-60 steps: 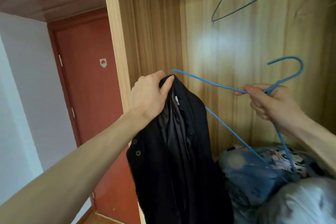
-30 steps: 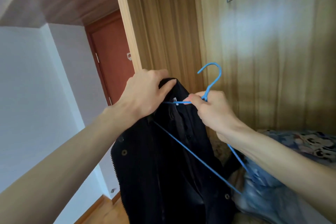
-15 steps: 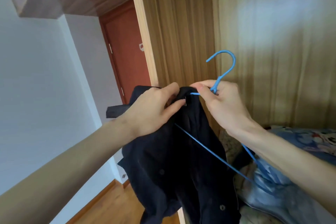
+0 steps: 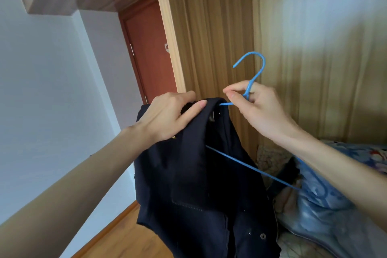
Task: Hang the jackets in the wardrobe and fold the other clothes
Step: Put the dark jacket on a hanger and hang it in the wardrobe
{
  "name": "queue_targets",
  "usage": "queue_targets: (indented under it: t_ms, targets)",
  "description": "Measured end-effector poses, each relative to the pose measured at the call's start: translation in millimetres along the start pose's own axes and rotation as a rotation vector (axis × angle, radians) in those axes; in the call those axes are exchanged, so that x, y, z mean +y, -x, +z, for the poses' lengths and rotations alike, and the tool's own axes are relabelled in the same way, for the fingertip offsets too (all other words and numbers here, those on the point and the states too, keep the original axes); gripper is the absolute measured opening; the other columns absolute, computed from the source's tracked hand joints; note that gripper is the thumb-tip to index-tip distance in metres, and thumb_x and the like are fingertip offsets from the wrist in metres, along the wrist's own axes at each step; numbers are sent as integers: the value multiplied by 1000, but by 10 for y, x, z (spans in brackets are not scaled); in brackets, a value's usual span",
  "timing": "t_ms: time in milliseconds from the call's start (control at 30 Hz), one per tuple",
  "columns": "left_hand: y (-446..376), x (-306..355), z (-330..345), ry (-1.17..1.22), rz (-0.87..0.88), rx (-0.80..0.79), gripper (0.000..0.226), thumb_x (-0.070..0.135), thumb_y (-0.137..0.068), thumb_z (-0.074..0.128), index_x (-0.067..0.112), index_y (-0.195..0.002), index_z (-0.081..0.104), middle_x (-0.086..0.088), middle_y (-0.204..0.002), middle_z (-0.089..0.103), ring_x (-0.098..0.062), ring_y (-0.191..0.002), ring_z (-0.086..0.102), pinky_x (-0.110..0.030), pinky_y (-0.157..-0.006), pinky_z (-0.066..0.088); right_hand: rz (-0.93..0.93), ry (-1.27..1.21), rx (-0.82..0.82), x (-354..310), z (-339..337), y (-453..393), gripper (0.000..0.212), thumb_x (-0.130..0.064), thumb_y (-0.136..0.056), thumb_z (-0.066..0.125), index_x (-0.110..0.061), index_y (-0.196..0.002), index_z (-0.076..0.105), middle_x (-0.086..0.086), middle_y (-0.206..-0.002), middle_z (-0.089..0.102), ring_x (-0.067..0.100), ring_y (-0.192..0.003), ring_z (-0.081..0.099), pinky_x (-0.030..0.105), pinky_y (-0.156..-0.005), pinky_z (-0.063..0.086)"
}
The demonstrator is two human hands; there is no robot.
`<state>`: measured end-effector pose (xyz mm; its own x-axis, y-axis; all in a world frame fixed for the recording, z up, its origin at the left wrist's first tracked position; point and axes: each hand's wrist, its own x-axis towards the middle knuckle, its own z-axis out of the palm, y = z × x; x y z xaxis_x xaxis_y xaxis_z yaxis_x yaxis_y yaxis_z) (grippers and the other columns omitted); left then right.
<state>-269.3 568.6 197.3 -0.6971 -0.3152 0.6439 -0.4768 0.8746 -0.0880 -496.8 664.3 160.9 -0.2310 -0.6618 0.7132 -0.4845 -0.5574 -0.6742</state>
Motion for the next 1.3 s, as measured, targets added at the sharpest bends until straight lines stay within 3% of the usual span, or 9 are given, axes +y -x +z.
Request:
queue_targets:
  t_ms: [100,200,300,367,567,700,833,1000,1300]
  targets:
    - [25,-60,27,16,-78,1,46,62,-106,37,33,-70,37,5,-55,43,-15,-56,46,-33,-55,34,-23,250,3,80,-21,1,36,-55,-96,62,-35,-126,63,-13,-78,66,3,-66,59,23,-68,44]
    - [83,-148,7,36,-192,22,47,59,-106,41,27,-71,44,4,-57,48,-15,-58,48,-34,-57,39,-307,546,219,180,-5,211,48,-37,-96,70,-21,-137,51,-5,-120,57,19,-104,57,32,-92,44]
    - [128,-204,-53,93,-287,55,50,54,-106,46,20,-70,46,2,-59,48,-19,-59,45,-36,-60,40,-840,717,258,254,108,532,14,-20,-94,73,-16,-98,60,7,-98,64,32,-80,62,45,-69,49]
    - [142,-204,-103,124,-313,67,51,51,-107,48,19,-68,43,3,-58,45,-22,-59,42,-37,-60,38,-1002,799,77,364,254,733,27,-24,-95,73,-19,-73,58,1,-69,57,24,-59,57,39,-52,49]
    - [192,-173,-188,171,-326,131,53,50,-107,50,16,-66,43,5,-57,38,-17,-57,34,-28,-54,31,-475,1094,-203,624,675,970,48,-60,-74,83,-14,-86,72,0,-55,61,26,-39,60,27,-35,34]
    - [260,-216,-220,195,-338,150,56,52,-106,50,11,-69,47,9,-56,38,-11,-55,33,-24,-51,30,-24,1053,-227,771,814,874,80,-60,-83,75,-13,-141,45,7,-89,73,33,-75,73,36,-54,40]
    - [401,-288,-304,141,-397,208,61,58,-101,47,11,-63,41,9,-52,35,-12,-52,31,-30,-51,29,407,765,-340,1124,685,722,44,-42,-97,64,-15,-123,40,9,-105,65,39,-100,67,39,-70,46]
    - [676,-483,-435,96,-518,140,67,72,-92,43,13,-61,43,6,-48,35,-16,-46,34,-30,-51,32,604,432,-276,1437,165,395,11,-16,-95,70,-12,-105,70,10,-102,74,27,-100,70,37,-84,52]
    - [1087,-678,-324,131,-634,83,60,72,-83,69,20,-61,47,4,-48,44,-17,-47,39,-32,-51,38,558,257,-186,899,-302,-168,29,-51,-69,78,-36,-95,76,-6,-83,80,15,-78,78,30,-72,57]
